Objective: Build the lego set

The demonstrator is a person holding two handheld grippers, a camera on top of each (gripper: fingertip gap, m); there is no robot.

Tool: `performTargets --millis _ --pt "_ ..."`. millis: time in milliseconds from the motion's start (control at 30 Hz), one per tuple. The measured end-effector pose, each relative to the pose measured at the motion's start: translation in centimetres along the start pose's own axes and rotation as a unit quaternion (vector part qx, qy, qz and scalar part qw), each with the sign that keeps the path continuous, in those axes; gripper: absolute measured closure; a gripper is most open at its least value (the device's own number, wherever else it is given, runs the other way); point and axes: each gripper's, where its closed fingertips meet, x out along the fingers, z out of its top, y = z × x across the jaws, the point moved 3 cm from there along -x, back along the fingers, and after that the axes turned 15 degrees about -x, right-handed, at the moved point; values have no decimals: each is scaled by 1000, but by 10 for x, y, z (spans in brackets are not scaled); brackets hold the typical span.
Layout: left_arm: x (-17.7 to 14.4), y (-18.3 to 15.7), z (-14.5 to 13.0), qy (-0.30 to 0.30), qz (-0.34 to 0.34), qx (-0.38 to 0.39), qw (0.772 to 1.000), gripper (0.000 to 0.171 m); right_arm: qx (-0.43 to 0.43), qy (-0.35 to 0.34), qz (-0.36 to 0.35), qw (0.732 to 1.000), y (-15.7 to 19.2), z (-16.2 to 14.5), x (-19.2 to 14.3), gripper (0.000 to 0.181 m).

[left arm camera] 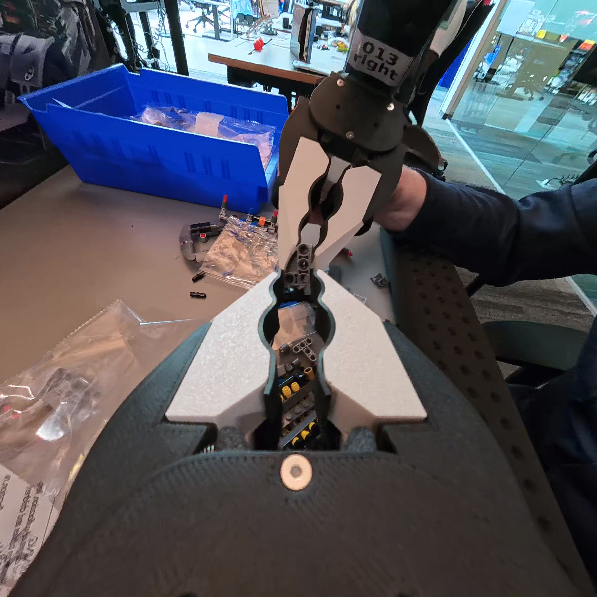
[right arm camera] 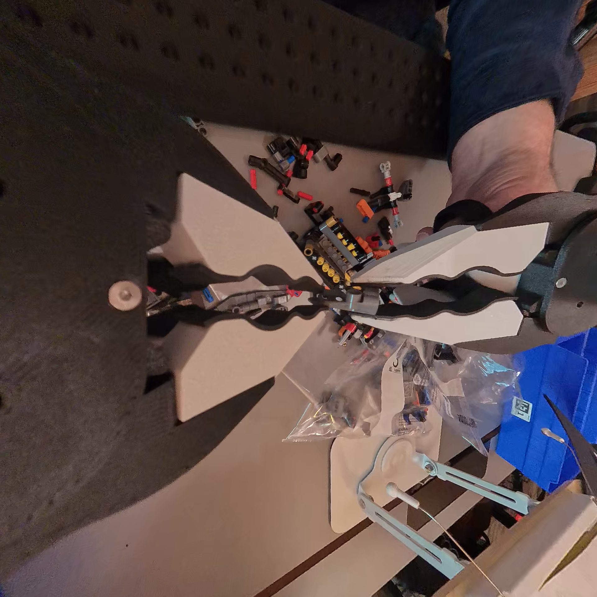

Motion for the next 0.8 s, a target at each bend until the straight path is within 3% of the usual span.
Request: performTargets --millis 433,800 --pt "-5 2 4 -23 -53 -72 996 158 36 -47 0 998 -6 7 -9 180" --pt "-6 3 5 -28 -64 -94 993 158 116 -86 34 989 -11 7 -13 181"
